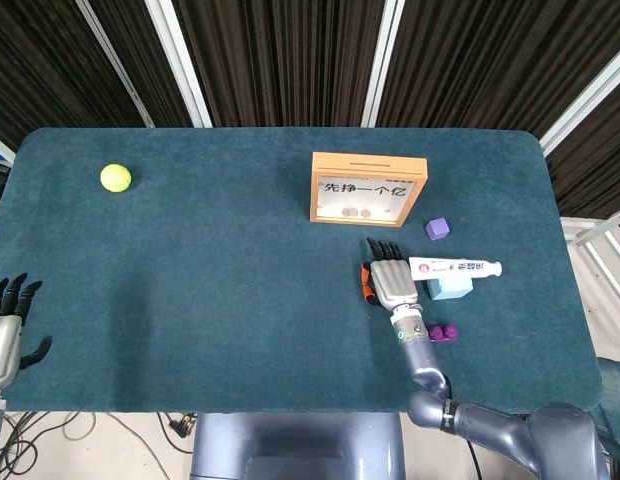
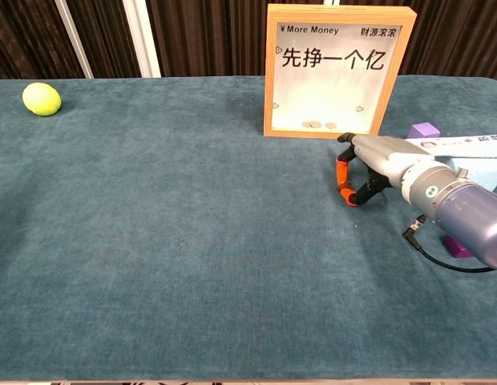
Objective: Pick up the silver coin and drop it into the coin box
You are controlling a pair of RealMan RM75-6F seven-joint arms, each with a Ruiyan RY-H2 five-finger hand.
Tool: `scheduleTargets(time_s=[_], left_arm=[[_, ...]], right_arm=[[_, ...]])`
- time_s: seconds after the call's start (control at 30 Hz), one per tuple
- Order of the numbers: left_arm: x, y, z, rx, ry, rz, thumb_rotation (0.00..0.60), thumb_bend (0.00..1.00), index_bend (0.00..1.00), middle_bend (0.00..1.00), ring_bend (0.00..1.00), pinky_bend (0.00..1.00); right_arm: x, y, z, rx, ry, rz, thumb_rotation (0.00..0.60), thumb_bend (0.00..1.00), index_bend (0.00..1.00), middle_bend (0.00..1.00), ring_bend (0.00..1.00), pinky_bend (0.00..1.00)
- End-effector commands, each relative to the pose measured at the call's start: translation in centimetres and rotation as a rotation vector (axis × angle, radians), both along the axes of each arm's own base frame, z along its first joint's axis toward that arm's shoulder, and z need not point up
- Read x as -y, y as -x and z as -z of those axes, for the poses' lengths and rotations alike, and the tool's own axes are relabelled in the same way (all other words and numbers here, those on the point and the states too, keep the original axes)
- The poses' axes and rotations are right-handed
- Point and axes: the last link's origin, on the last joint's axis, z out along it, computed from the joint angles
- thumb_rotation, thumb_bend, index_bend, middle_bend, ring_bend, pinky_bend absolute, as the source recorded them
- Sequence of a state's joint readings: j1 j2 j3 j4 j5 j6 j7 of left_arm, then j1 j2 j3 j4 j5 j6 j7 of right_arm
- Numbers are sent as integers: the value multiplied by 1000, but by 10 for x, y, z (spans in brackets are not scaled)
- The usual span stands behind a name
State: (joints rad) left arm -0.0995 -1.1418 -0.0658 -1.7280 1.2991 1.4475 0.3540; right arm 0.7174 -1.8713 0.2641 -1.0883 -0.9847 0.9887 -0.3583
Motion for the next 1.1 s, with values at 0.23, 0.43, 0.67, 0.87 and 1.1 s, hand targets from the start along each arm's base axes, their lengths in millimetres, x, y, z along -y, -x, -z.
scheduleTargets(time_s=[0.23,0.43,0.67,0.87,1.1], left_arm=[[0,0,0,-1,0,-2,600,264,140,26,0,0],[0,-1,1,-3,1,0,600,265,140,26,0,0],[0,-1,1,1,2,0,600,265,140,26,0,0],[0,0,-1,7,-4,-2,600,265,140,26,0,0],[-2,2,-1,-1,-5,-20,600,265,140,26,0,0]], right_arm=[[-5,-9,-24,46,45,-47,600,486,839,39,9,0],[-15,-27,-54,89,74,-83,600,487,840,39,9,0],[-21,-66,-95,155,81,-107,600,487,839,39,9,0],[2,-91,-139,110,169,-147,600,487,840,39,9,0],[48,-114,-181,58,223,-138,600,486,840,39,9,0]])
